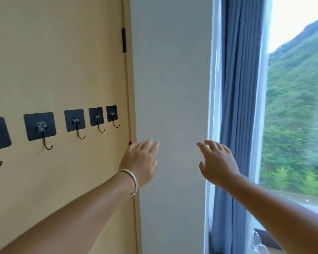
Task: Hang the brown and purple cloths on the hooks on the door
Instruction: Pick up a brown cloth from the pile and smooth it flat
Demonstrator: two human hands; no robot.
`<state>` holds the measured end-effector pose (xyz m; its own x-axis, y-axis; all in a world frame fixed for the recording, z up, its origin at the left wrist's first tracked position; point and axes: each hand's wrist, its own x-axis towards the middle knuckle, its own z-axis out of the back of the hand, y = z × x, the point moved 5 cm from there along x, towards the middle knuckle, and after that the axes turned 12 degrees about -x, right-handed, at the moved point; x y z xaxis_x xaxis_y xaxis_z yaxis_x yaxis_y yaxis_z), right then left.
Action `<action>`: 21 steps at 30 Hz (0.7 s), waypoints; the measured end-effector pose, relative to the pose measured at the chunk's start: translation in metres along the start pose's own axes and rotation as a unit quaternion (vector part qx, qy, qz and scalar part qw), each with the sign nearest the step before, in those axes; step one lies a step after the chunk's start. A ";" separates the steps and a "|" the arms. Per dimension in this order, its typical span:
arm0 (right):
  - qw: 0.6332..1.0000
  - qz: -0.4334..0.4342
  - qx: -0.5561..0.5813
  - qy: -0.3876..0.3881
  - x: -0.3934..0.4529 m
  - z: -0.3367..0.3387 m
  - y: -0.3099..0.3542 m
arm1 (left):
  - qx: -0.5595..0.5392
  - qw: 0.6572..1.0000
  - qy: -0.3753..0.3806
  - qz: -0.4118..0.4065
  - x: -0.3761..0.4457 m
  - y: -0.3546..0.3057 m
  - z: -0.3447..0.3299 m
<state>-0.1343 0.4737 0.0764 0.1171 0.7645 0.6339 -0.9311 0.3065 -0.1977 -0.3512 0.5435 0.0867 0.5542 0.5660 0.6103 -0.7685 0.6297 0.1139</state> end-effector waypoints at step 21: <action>0.877 -0.364 -0.288 0.124 -0.336 0.192 -0.307 | -0.318 0.876 -0.011 -0.362 0.012 -0.461 0.033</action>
<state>0.0455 0.0136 0.0678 0.7461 0.3261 0.5805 -0.2580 0.9453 -0.1993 -0.0014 0.2424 0.0677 0.8116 -0.1107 0.5737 0.1202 0.9925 0.0214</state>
